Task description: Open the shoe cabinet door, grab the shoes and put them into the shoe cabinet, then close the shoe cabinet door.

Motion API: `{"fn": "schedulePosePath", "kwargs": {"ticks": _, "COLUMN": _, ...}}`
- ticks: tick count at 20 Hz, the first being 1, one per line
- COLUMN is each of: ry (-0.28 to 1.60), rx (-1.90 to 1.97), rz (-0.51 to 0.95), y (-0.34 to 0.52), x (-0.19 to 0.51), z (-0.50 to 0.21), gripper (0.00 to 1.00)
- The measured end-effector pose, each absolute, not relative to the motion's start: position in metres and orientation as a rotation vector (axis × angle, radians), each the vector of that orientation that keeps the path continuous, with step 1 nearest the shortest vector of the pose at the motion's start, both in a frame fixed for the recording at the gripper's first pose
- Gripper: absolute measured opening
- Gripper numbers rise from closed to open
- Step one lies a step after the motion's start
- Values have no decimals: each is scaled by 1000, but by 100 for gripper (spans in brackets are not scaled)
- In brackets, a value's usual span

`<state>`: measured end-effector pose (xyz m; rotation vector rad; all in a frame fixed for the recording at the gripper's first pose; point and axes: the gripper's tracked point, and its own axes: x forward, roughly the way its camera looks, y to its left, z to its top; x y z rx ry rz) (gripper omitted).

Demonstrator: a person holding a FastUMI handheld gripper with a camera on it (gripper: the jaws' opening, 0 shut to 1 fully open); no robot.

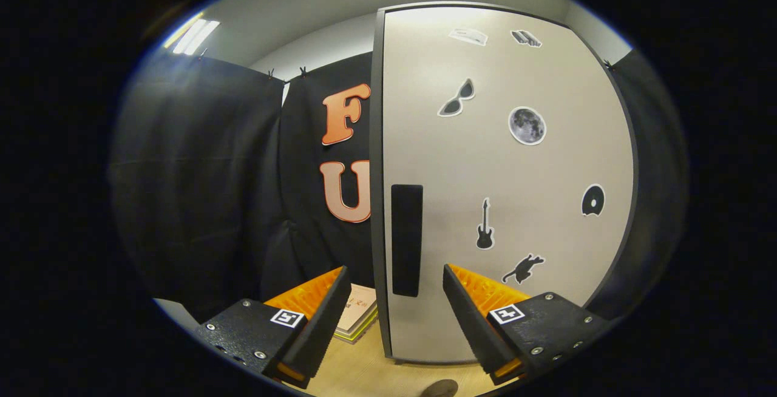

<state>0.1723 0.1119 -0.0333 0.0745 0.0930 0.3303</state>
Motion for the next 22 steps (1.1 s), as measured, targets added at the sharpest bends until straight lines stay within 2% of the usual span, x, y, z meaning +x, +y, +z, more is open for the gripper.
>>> {"fn": "schedulePosePath", "kwargs": {"ticks": 8, "ry": 80, "rx": 87, "rz": 346, "y": 127, "x": 215, "z": -33, "gripper": 93}}
{"fn": "schedulePosePath", "kwargs": {"ticks": 10, "ry": 81, "rx": 98, "rz": 351, "y": 130, "x": 219, "z": -32, "gripper": 86}}
{"fn": "schedulePosePath", "kwargs": {"ticks": 12, "ry": 85, "rx": 101, "rz": 346, "y": 130, "x": 223, "z": -33, "gripper": 75}}
{"fn": "schedulePosePath", "kwargs": {"ticks": 13, "ry": 86, "rx": 94, "rz": 333, "y": 127, "x": 225, "z": -34, "gripper": 65}}
{"fn": "schedulePosePath", "kwargs": {"ticks": 14, "ry": 80, "rx": 88, "rz": 318, "y": 124, "x": 227, "z": -34, "gripper": 58}}
{"fn": "schedulePosePath", "kwargs": {"ticks": 15, "ry": 81, "rx": 88, "rz": 313, "y": 122, "x": 228, "z": -35, "gripper": 46}}
{"fn": "schedulePosePath", "kwargs": {"ticks": 16, "ry": 82, "rx": 103, "rz": 315, "y": 122, "x": 228, "z": -35, "gripper": 41}}
{"fn": "schedulePosePath", "kwargs": {"ticks": 17, "ry": 87, "rx": 114, "rz": 316, "y": 124, "x": 228, "z": -36, "gripper": 37}}
{"fn": "schedulePosePath", "kwargs": {"ticks": 22, "ry": 90, "rx": 123, "rz": 298, "y": 123, "x": 229, "z": -36, "gripper": 33}}
